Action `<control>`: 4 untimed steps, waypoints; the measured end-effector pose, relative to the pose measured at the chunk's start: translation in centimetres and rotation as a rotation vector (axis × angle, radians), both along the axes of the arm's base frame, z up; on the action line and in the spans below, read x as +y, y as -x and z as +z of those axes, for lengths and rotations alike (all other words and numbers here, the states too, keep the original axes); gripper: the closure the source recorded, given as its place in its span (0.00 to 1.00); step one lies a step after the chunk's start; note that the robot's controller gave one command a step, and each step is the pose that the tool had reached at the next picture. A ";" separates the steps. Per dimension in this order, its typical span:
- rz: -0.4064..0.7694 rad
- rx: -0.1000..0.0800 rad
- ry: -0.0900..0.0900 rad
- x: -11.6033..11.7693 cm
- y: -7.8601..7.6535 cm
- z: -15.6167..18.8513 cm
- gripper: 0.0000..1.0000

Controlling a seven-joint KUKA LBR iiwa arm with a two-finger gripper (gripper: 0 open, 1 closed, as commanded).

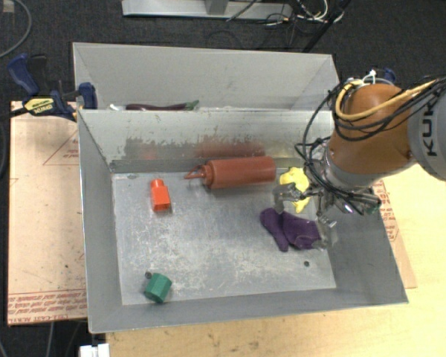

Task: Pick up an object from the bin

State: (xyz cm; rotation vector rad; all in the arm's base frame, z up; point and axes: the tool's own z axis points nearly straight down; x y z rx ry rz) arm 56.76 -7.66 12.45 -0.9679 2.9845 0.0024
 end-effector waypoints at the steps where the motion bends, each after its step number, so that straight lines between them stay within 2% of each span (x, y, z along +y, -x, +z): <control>1: 0.023 -0.001 -0.002 2.1 -0.1 -2.4 1.00; 2: 0.022 -0.001 -0.002 2.1 -0.1 -2.4 0.00; 3: 0.022 0.000 -0.002 2.1 -0.1 -2.4 1.00; 4: 0.022 0.000 -0.003 2.1 -0.1 -2.4 0.00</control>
Offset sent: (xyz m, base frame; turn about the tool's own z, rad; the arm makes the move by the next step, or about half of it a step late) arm 0.0000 0.0000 0.0000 0.0000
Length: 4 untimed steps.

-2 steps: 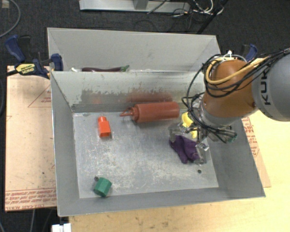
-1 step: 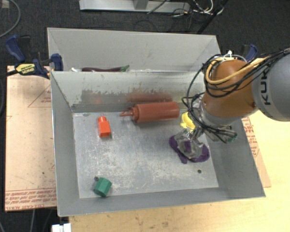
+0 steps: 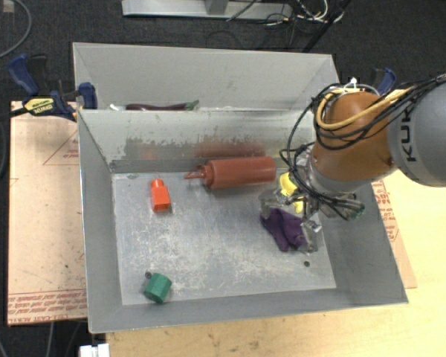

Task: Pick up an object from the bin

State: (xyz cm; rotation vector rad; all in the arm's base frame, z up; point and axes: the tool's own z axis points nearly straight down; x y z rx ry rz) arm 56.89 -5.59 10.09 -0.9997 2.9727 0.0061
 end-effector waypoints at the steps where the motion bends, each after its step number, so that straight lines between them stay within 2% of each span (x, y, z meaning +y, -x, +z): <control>1: 0.000 0.000 0.000 0.0 0.0 0.0 1.00; 2: 0.000 0.000 0.000 0.0 0.0 0.0 0.00; 3: 0.000 0.000 0.000 0.0 0.0 0.0 1.00; 4: 0.000 0.000 0.000 0.0 0.0 0.0 0.00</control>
Offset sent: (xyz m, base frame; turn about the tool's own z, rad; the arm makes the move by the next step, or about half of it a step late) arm 0.0000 0.0000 0.0000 0.0000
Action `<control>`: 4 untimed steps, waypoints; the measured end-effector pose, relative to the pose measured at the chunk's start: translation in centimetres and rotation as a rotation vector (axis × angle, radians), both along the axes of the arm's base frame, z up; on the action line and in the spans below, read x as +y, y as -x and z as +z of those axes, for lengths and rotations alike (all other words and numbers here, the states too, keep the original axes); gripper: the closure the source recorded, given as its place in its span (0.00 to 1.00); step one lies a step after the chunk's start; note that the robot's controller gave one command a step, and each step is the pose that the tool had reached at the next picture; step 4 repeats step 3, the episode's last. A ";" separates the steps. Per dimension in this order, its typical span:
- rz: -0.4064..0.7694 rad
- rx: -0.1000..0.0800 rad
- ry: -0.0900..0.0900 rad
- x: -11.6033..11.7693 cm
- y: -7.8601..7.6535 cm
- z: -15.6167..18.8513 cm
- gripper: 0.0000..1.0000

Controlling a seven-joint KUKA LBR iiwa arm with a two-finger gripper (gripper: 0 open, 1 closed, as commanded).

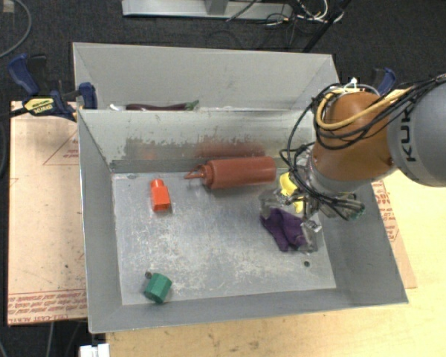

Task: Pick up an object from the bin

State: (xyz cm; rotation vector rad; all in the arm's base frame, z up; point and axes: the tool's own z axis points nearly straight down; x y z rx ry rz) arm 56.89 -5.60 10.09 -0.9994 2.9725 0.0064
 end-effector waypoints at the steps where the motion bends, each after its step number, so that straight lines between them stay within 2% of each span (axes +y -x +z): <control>1: 0.000 0.000 0.000 0.0 0.0 0.0 1.00; 2: 0.000 0.000 0.000 0.0 0.0 0.0 0.00; 4: 0.000 0.000 0.000 0.0 0.0 0.0 0.00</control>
Offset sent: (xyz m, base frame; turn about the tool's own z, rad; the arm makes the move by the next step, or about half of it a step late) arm 0.0000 0.0000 0.0000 0.0000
